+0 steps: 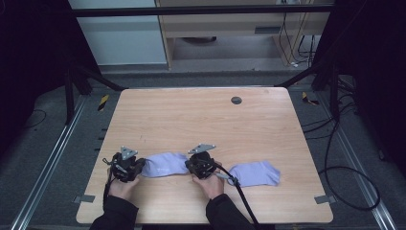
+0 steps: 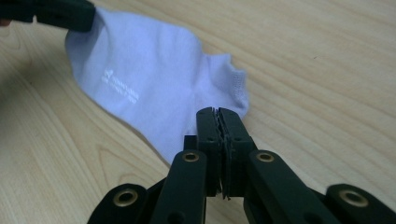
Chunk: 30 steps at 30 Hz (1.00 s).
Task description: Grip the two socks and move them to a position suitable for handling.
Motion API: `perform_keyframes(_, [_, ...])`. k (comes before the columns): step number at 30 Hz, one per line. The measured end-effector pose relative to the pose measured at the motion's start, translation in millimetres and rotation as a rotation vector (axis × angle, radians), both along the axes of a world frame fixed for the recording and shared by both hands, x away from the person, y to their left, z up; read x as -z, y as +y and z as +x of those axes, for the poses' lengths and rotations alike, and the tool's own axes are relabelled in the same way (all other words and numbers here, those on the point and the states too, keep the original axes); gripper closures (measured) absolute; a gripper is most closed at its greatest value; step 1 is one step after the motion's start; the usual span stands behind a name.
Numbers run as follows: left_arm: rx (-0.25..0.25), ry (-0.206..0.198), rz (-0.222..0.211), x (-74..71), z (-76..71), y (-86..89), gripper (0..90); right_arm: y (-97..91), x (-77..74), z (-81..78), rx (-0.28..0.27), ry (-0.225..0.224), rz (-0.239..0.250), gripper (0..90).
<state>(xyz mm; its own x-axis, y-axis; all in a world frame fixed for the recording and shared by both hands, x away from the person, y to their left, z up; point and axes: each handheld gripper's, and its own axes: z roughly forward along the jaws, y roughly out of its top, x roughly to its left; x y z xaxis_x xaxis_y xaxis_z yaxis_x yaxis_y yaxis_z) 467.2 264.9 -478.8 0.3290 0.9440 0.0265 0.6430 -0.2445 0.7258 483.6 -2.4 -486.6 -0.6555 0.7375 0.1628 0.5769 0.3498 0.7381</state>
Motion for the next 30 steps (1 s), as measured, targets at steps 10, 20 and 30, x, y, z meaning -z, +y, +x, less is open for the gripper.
perform_keyframes(10, [-0.011,-0.046,-0.036,-4.4,-1.6,2.4,67.1,-10.0,-5.2,-5.0,0.014,-0.013,-0.003,72.5])
perform_keyframes(20, [0.052,-0.101,-0.119,-21.3,-14.4,-14.8,53.0,-77.8,-34.2,-19.0,0.077,-0.075,0.02,58.5])
perform_keyframes(30, [0.188,-0.09,-0.118,-29.3,-23.9,-58.0,47.9,-146.1,-41.6,-38.5,0.142,-0.105,0.008,50.8])
